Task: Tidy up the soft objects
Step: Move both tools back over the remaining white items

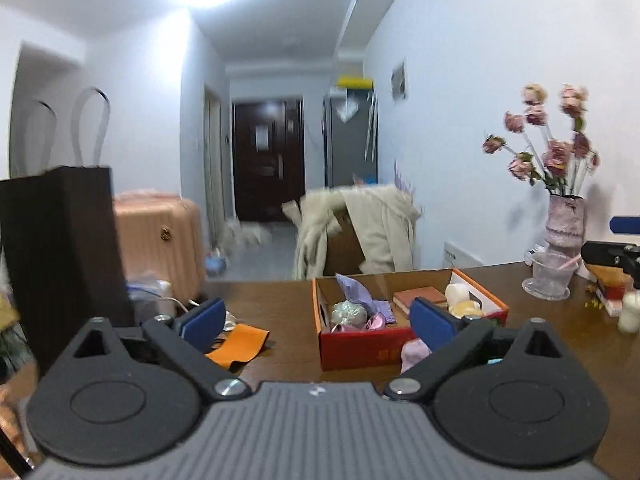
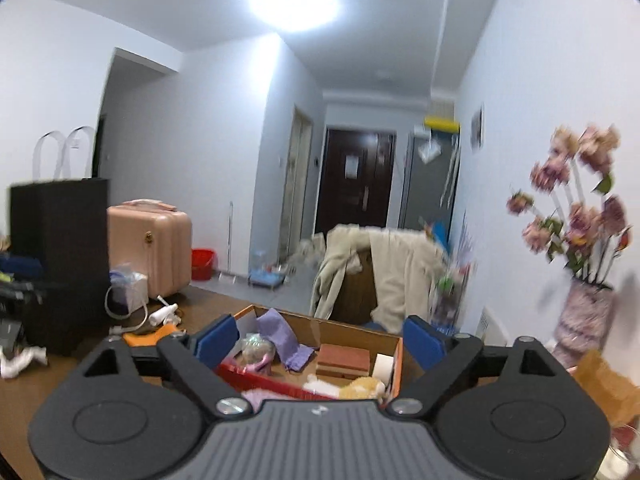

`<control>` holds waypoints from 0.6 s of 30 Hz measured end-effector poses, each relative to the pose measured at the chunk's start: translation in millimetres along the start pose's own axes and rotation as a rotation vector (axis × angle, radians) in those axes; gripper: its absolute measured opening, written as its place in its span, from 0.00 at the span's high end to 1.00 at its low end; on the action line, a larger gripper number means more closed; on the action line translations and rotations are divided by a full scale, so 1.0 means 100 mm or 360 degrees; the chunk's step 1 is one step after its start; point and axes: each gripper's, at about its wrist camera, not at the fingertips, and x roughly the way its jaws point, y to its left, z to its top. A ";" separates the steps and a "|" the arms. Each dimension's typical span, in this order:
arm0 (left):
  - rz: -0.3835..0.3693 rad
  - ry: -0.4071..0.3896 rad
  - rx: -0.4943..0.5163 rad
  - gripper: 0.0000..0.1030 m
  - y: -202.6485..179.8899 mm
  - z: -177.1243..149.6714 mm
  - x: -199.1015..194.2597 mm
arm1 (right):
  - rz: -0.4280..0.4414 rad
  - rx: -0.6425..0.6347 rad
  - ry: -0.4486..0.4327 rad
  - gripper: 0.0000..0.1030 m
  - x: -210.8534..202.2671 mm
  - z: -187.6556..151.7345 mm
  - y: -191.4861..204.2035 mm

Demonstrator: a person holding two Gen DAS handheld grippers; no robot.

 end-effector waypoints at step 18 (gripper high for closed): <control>-0.0272 0.0216 0.0028 0.00 -0.31 -0.95 -0.29 | 0.0119 0.0133 0.0308 0.09 -0.48 -1.11 0.24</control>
